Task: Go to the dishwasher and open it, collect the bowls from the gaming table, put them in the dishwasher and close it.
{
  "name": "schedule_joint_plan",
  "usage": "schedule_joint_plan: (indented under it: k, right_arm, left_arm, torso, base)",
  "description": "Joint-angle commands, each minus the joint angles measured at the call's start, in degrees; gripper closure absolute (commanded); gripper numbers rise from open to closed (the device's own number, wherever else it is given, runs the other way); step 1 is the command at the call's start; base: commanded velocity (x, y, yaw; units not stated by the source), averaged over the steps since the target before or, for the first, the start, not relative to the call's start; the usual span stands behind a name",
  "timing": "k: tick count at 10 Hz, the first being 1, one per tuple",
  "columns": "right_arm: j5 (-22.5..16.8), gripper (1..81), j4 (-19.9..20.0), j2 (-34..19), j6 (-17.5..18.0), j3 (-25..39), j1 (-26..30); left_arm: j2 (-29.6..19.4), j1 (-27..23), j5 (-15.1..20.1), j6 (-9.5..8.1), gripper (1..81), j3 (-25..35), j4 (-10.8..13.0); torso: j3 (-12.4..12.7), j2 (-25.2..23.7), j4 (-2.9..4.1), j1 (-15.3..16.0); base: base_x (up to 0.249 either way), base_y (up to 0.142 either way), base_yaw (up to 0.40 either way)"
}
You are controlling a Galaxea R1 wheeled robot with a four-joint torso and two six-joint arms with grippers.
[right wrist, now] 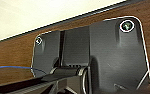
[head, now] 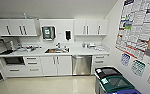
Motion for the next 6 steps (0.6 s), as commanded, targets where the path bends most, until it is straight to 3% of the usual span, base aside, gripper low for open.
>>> schedule_joint_plan:
  k: [1, 6]
  right_arm:
    - [-2.6, 1.0, 0.1, -0.6, -0.3, 0.7, 3.2]
    - [-2.5, 1.0, 0.1, -0.6, -0.3, 0.7, 3.2]
  left_arm:
    - [-0.7, -3.3, 2.6, 0.06, 1.0, 0.7, 0.6]
    - [-0.7, -3.3, 2.6, 0.06, 1.0, 0.7, 0.6]
  torso:
    - [0.0, 0.0, 0.0, 0.0]
    - [0.0, 0.0, 0.0, -0.1]
  base:
    - [0.082, 0.073, 0.0]
    - [0.078, 0.081, 0.0]
